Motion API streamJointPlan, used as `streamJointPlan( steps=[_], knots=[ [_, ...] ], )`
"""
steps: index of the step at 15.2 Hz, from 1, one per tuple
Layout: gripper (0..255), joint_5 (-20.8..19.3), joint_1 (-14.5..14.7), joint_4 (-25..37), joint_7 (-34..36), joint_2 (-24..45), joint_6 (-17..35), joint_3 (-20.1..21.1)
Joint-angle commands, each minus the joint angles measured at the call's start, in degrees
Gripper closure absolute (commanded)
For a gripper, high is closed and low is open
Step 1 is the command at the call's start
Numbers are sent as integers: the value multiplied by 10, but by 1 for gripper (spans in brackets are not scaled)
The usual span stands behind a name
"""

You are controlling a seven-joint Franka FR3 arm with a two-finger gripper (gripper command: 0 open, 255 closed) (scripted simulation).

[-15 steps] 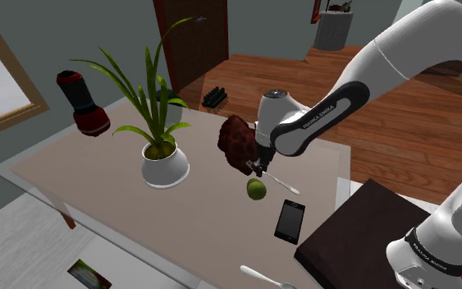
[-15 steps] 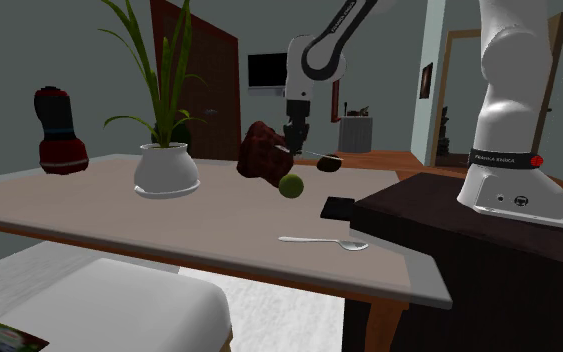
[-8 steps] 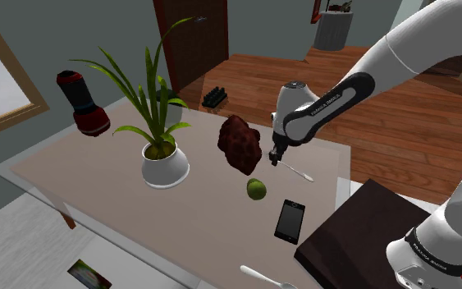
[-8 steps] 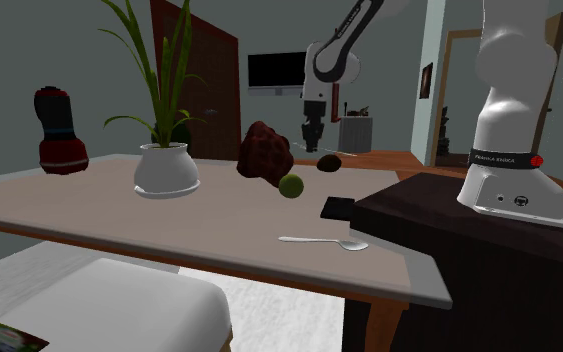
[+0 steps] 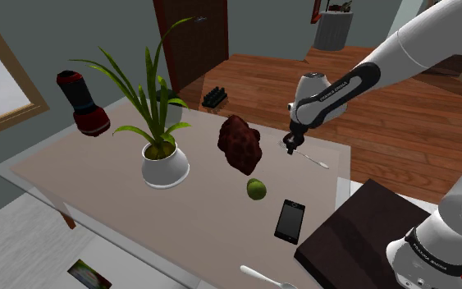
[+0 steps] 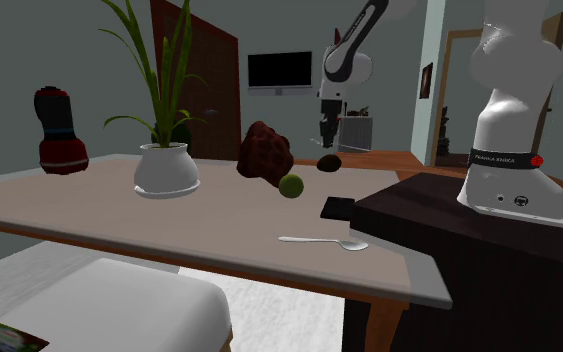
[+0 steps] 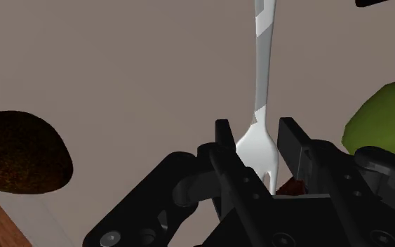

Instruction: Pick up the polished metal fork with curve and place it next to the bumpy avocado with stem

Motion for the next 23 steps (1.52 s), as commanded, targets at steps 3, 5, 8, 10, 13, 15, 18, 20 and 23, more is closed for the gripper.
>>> streamJointPlan(
  steps=[3, 5, 8, 10, 13, 15, 18, 20, 23],
  knots=[
    [255, 6, -37, 14, -64, 12, -3, -21],
    [255, 9, -55, 26, -94, 20, -9, -30],
    [255, 13, -81, 49, -138, 34, -18, -45],
    [255, 15, -98, 68, -165, 46, -26, -53],
    [255, 19, -124, 101, -205, 66, -39, -65],
    [255, 20, -140, 126, -230, 82, -50, -72],
    [255, 23, -164, 168, -265, 108, -67, -82],
    [255, 25, -180, 200, -288, 128, -81, -87],
    [255, 27, -203, 254, -319, 160, -103, -95]
  ],
)
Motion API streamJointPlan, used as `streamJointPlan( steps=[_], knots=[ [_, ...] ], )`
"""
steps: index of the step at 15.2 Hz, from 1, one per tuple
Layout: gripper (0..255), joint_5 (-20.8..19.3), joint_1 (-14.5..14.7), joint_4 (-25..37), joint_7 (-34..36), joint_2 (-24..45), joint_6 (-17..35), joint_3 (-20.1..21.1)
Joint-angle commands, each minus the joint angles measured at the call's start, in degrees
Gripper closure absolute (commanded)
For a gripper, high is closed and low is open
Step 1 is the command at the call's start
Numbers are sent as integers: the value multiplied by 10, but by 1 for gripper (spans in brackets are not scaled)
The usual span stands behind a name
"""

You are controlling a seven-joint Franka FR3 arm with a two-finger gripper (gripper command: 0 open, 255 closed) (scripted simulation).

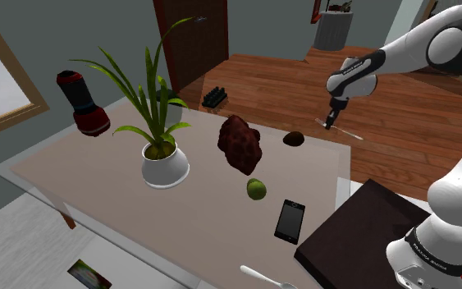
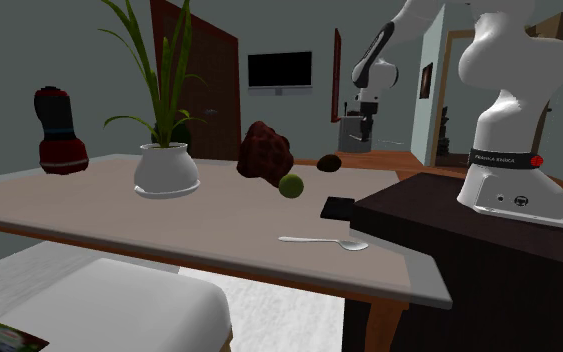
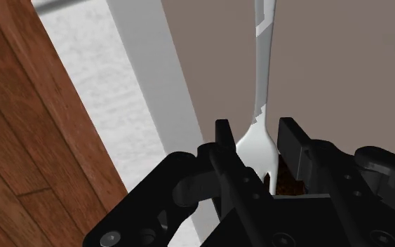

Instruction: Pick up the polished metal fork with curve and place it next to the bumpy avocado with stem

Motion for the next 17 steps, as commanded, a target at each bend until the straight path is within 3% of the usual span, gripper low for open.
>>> streamJointPlan(
  steps=[1, 17],
  knots=[
    [255, 1, -12, 27, -17, 13, -15, -4],
    [255, 1, -11, 31, -20, 103, 71, -4]
  ],
)
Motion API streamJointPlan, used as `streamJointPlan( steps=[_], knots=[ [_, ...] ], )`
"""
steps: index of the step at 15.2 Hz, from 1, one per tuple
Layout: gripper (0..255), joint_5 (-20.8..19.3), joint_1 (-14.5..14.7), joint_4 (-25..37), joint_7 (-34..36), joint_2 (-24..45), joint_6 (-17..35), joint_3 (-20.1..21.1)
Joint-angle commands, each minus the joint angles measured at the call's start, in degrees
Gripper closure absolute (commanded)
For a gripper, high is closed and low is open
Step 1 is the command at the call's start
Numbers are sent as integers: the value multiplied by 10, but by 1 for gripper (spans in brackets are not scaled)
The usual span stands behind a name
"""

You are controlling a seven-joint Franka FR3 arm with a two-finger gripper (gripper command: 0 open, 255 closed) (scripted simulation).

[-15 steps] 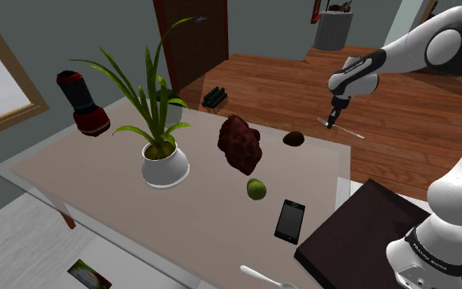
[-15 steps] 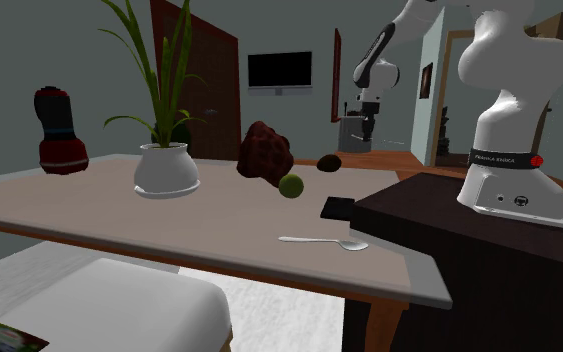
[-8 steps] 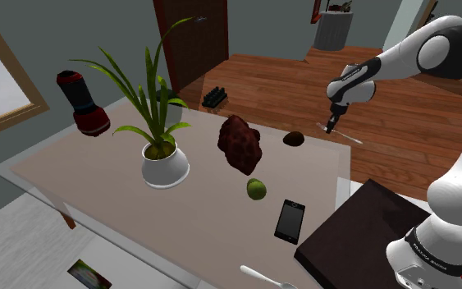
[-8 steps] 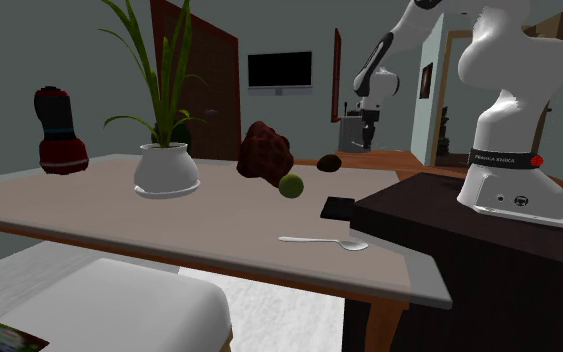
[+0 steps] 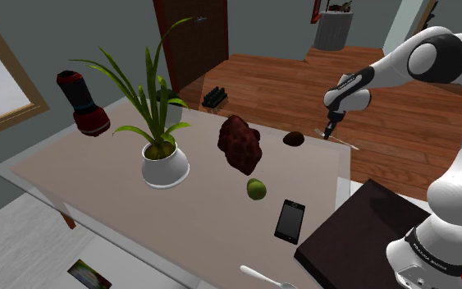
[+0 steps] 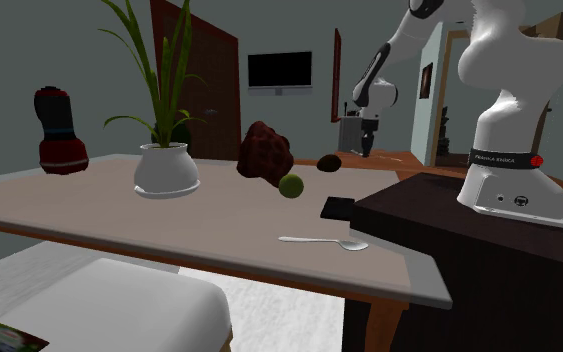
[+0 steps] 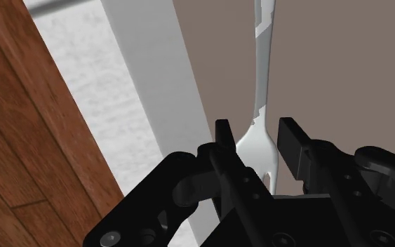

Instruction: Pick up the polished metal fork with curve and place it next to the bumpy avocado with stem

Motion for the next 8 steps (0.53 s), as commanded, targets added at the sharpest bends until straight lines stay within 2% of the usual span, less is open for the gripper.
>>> streamJointPlan(
  steps=[1, 8],
  knots=[
    [255, 0, 0, 2, -1, 13, 11, 0],
    [255, 0, 0, 15, -2, 58, 43, -1]
  ],
)
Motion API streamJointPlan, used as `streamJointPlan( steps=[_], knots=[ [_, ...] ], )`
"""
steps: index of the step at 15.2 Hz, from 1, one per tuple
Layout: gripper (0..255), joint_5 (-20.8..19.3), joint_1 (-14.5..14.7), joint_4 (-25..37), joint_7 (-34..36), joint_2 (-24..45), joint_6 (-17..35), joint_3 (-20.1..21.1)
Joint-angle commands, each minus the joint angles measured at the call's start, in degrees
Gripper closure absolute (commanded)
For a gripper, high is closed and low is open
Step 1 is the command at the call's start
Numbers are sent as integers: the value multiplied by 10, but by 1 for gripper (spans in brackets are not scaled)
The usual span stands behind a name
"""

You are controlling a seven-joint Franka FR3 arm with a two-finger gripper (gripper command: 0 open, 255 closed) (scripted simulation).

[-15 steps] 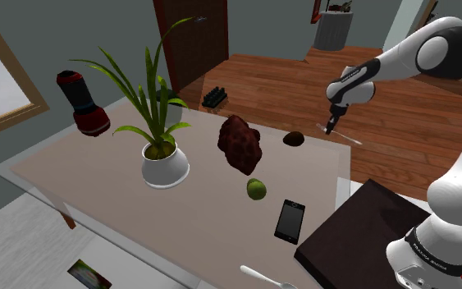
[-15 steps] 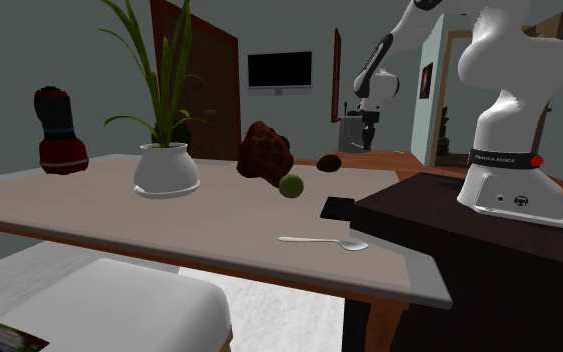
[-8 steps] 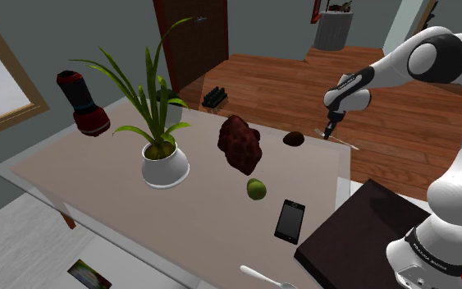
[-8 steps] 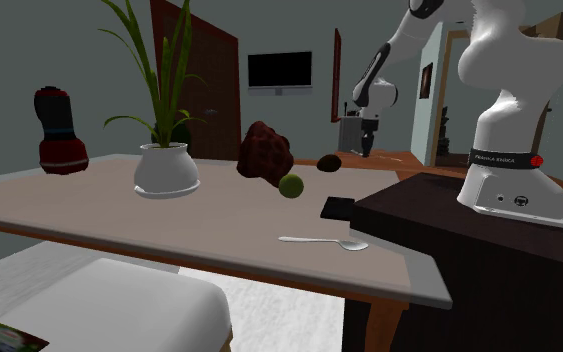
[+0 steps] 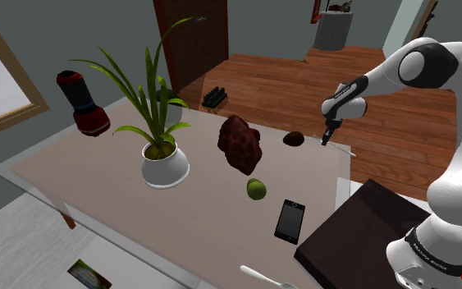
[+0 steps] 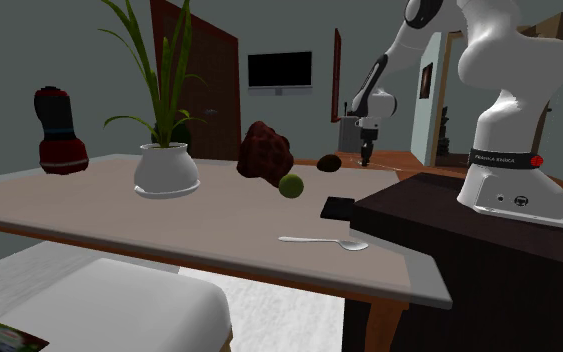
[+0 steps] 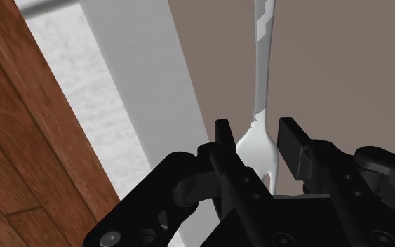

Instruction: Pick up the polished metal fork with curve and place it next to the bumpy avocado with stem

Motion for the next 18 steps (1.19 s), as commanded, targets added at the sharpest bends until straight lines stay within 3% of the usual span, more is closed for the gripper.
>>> streamJointPlan(
  steps=[1, 11, 12, 18],
  knots=[
    [255, 0, 0, 5, -1, 14, 9, 0],
    [255, 0, 0, 11, -1, 30, 19, 0],
    [0, 0, 0, 11, -1, 30, 19, 0],
    [0, 0, -1, 5, -1, 13, 9, 0]
  ],
)
